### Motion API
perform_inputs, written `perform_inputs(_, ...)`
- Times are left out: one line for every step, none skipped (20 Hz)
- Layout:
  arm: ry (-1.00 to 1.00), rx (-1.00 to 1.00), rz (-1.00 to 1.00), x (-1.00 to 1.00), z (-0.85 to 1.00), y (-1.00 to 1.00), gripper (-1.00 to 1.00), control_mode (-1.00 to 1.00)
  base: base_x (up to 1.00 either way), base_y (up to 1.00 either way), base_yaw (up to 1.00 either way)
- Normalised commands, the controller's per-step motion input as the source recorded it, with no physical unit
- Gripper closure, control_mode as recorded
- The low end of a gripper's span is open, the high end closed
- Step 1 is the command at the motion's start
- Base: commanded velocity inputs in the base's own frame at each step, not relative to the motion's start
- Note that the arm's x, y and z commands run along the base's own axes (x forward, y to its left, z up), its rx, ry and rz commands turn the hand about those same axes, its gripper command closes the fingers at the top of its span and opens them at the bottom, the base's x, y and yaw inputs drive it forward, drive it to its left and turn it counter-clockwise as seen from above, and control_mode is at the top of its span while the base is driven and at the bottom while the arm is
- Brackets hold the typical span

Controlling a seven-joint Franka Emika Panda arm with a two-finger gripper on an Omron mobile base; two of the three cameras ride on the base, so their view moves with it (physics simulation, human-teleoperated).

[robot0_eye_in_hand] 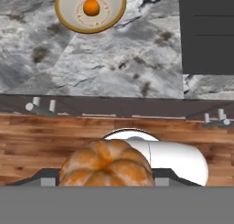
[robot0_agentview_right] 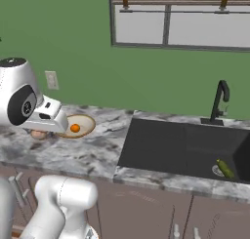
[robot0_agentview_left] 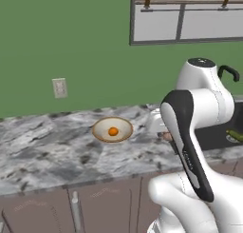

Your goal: Pick the tangerines from the cabinet and place them in one bowl. Pick the cucumber from the sink and place it in the other bowl.

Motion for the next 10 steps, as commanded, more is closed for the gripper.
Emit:
perform_inputs(0.00,0.00,0.00,0.00,0.00,0.00,1.00,1.00,0.09,0.49,0.05)
perform_inputs(0.00,0.00,0.00,0.00,0.00,0.00,1.00,1.00,0.13,0.45,0.02)
perform_inputs(0.00,0.00,0.00,0.00,0.00,0.00,1.00,1.00,0.18,0.39,0.00)
perform_inputs(0.00,0.00,0.00,0.00,0.00,0.00,1.00,1.00,0.24,0.34,0.00)
perform_inputs(0.00,0.00,0.00,0.00,0.00,0.00,1.00,1.00,0.38,0.21,0.00)
perform_inputs(0.00,0.00,0.00,0.00,0.00,0.00,1.00,1.00,0.44,0.21,0.00)
perform_inputs(0.00,0.00,0.00,0.00,0.00,0.00,1.00,1.00,0.58,0.10,-0.02)
perform_inputs(0.00,0.00,0.00,0.00,0.00,0.00,1.00,1.00,0.71,0.07,-0.06)
perform_inputs(0.00,0.00,0.00,0.00,0.00,0.00,1.00,1.00,0.79,0.04,-0.11)
perform_inputs(0.00,0.00,0.00,0.00,0.00,0.00,1.00,1.00,0.82,0.06,-0.13)
